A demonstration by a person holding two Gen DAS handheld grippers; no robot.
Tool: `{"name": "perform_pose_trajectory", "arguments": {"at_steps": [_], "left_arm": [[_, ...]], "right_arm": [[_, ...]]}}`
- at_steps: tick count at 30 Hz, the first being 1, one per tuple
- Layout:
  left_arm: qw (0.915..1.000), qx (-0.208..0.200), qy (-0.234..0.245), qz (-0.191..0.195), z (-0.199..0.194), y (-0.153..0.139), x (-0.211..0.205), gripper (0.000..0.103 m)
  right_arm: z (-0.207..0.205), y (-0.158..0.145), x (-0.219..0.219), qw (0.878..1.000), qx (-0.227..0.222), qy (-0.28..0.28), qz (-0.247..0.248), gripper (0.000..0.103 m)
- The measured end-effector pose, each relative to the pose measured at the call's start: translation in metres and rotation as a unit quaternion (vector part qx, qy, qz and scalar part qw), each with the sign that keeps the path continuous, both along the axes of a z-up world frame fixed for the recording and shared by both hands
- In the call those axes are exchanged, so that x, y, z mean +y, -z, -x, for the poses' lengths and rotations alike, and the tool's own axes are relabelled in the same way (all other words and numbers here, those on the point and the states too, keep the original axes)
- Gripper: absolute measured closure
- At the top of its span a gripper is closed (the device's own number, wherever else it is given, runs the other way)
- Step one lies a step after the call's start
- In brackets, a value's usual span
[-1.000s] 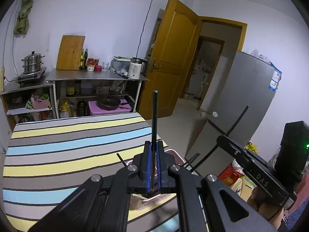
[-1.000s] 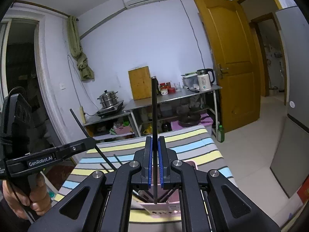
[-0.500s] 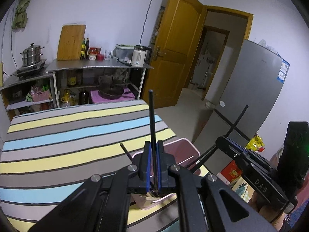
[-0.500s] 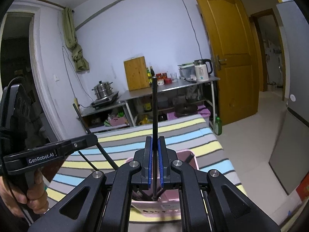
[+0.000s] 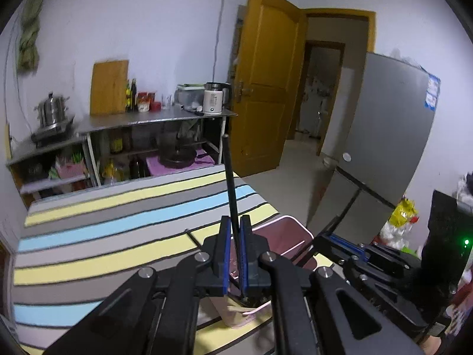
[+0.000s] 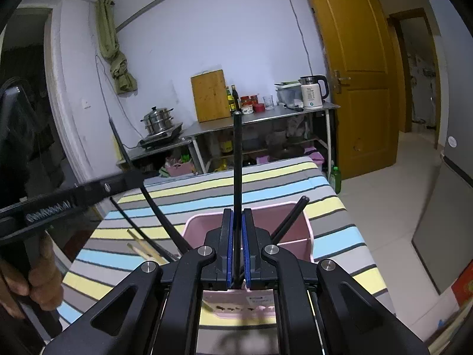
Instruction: Organize utensils
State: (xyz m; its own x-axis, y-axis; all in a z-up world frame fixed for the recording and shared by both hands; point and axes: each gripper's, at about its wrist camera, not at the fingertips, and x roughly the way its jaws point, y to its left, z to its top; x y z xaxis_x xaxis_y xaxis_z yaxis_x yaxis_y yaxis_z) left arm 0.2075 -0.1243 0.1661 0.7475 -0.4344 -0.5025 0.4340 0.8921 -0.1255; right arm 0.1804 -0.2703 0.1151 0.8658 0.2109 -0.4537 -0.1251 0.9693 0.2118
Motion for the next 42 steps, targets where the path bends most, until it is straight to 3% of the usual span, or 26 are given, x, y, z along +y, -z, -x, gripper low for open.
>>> {"name": "perform_pose_trajectory", "arguments": {"at_steps": [8,16,25,42], "left_arm": [[0.9993,0.036,0.004,-0.010,-0.013,0.017,-0.001,0.096],[0.9997,0.009,0.006,0.020,0.000,0.000,0.013,0.088],[0.9984,-0.004,-0.006,0.057,0.026,-0.004,0.044,0.087],[0.9984,-0.012,-0.027,0.048,0.091,0.052,0.064,0.083]], "right_arm": [[0.000,0.002,-0.002,1.000,0.012,0.000,0.002,0.097],[0.014,-0.010,0.000,1.000,-0.008,0.005,0.011,0.092],[0.042,-0.021,-0.004,1.000,-0.027,0.017,-0.002,0.090],[0.099,0.010,0.020,0.999,-0.015,0.019,0.026,0.089]]}}
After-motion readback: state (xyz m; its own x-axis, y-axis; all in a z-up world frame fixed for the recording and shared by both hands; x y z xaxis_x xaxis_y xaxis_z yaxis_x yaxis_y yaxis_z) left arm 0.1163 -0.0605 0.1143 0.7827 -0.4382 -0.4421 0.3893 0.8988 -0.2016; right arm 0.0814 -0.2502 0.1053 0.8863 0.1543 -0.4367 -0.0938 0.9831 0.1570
